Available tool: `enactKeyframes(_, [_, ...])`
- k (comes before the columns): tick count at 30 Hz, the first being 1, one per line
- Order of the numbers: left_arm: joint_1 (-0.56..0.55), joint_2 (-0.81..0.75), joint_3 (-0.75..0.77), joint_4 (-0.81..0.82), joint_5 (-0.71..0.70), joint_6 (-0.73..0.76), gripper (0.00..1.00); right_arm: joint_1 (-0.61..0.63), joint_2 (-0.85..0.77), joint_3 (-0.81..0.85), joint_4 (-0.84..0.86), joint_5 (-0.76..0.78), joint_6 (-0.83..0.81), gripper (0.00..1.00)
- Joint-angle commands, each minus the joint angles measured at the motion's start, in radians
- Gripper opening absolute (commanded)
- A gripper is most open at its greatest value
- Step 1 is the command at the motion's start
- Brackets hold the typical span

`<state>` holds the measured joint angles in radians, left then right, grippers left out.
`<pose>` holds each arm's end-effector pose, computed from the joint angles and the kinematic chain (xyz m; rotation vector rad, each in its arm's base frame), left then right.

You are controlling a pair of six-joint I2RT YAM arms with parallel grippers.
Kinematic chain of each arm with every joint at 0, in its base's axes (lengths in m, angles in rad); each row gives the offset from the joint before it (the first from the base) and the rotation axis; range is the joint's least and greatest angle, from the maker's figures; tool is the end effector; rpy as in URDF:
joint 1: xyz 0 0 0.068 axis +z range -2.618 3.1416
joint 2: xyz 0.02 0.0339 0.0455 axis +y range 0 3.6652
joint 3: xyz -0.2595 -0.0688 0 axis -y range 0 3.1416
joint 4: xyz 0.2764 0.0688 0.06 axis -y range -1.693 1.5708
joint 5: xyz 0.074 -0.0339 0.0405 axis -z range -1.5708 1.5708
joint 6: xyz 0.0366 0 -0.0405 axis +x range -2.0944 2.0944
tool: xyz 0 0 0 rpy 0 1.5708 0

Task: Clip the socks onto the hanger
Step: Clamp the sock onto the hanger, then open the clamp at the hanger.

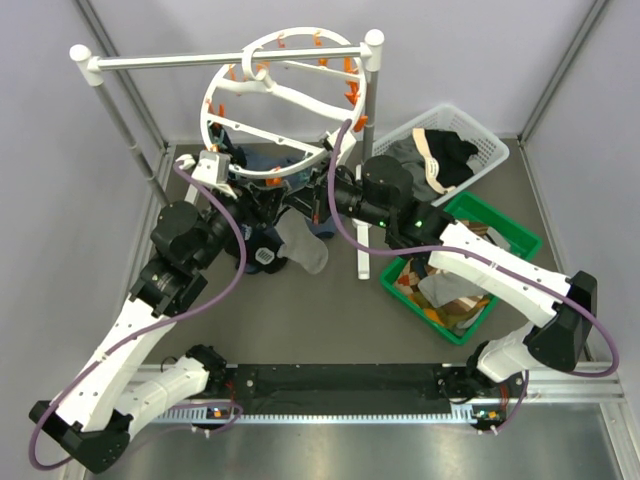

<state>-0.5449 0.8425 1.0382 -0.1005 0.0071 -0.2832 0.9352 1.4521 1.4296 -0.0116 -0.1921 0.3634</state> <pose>0.1853 -0.1126 0.4303 0.2032 1.4985 -0.6742 0.2181 0.3074 0.4212 -0.6402 1.6087 1.1397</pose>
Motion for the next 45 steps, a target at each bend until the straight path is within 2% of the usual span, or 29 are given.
enactKeyframes(1, [-0.004, -0.020, 0.051, 0.019, 0.002, -0.031, 0.61, 0.011, -0.016, 0.051, 0.093, 0.006, 0.006, 0.00])
enactKeyframes(2, [-0.003, -0.022, 0.059, 0.003, 0.002, -0.040, 0.69, 0.011, -0.015, 0.051, 0.096, 0.006, 0.008, 0.00])
enactKeyframes(5, [-0.004, -0.023, 0.092, -0.021, -0.044, -0.059, 0.77, 0.010, -0.016, 0.045, 0.116, 0.003, 0.006, 0.00])
enactKeyframes(6, [-0.004, -0.022, 0.100, -0.036, -0.048, -0.060, 0.81, 0.011, -0.018, 0.042, 0.121, 0.000, 0.005, 0.08])
enactKeyframes(8, [-0.004, -0.022, 0.118, -0.047, -0.053, -0.063, 0.82, 0.011, -0.032, 0.014, 0.145, -0.001, -0.003, 0.20])
enactKeyframes(9, [-0.004, -0.022, 0.123, -0.056, -0.056, -0.063, 0.82, 0.011, -0.039, -0.001, 0.157, 0.003, -0.023, 0.32])
enactKeyframes(12, [-0.004, -0.017, 0.134, -0.071, -0.071, -0.062, 0.82, 0.011, -0.094, -0.090, 0.194, 0.026, -0.084, 0.47])
enactKeyframes(15, [-0.004, -0.017, 0.132, -0.080, -0.091, -0.062, 0.83, 0.010, -0.163, -0.210, 0.234, 0.071, -0.154, 0.54])
enactKeyframes(20, [-0.004, -0.017, 0.129, -0.077, -0.111, -0.054, 0.83, -0.039, -0.268, -0.411, 0.395, 0.077, -0.195, 0.64])
enactKeyframes(25, [-0.003, -0.016, 0.131, -0.076, -0.122, -0.054, 0.83, -0.105, -0.294, -0.503, 0.586, 0.016, -0.195, 0.68])
enactKeyframes(34, [-0.004, -0.014, 0.131, -0.079, -0.114, -0.068, 0.84, -0.099, -0.213, -0.523, 0.855, -0.047, -0.237, 0.71])
enactKeyframes(37, [-0.004, -0.019, 0.132, -0.082, -0.113, -0.073, 0.84, -0.056, -0.191, -0.521, 0.886, -0.003, -0.311, 0.71])
enactKeyframes(39, [-0.004, -0.025, 0.132, -0.082, -0.114, -0.079, 0.84, -0.004, -0.179, -0.520, 0.900, 0.086, -0.420, 0.72])
enactKeyframes(41, [-0.004, -0.026, 0.135, -0.087, -0.113, -0.080, 0.84, 0.039, -0.156, -0.537, 0.955, 0.188, -0.504, 0.72])
enactKeyframes(45, [-0.004, -0.029, 0.137, -0.090, -0.114, -0.082, 0.84, 0.057, -0.093, -0.560, 1.108, 0.335, -0.560, 0.72])
